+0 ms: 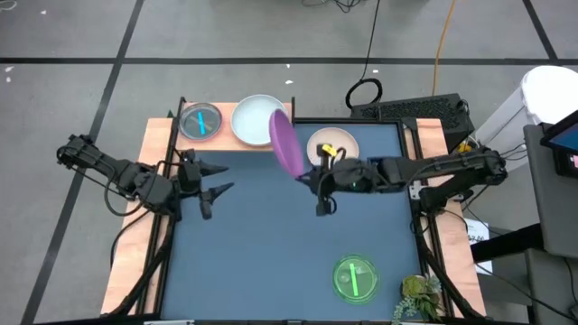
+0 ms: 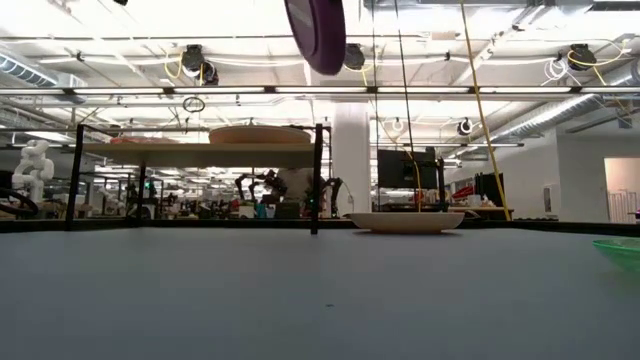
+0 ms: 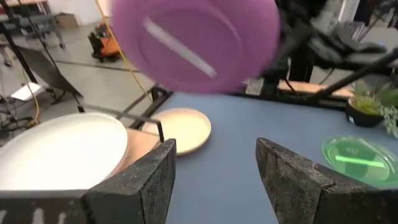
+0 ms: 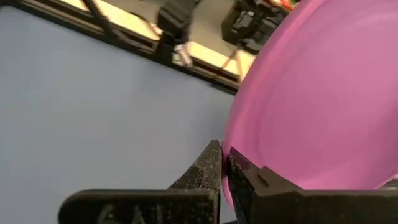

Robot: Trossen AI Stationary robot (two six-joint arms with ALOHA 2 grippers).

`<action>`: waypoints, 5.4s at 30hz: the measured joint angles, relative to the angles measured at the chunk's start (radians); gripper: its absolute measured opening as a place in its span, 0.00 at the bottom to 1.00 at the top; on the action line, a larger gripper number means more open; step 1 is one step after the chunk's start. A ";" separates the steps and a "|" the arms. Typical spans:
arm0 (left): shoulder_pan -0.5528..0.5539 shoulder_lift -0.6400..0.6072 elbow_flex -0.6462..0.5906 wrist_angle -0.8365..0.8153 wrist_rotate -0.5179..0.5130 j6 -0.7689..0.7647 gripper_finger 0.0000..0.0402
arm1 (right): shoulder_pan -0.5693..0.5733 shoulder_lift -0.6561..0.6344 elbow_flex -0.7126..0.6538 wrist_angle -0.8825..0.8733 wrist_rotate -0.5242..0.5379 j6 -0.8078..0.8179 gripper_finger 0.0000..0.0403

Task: Place and stack plates onto a shelf
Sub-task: Stack the dark pink plate on top of the gray plate on the shelf, then stack the green plate on top the blue plate on the shelf

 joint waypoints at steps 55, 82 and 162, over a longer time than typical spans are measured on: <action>-0.039 -0.071 0.000 -0.224 0.094 -0.079 0.18 | -0.374 0.537 0.587 -0.269 -0.086 -0.138 0.01; -0.038 -0.071 0.000 -0.227 0.083 -0.060 0.18 | -0.356 0.532 0.510 -0.194 -0.082 -0.254 0.01; -0.038 -0.004 0.000 -0.229 0.081 -0.055 0.18 | -0.038 0.368 0.511 -0.747 -0.035 0.269 0.16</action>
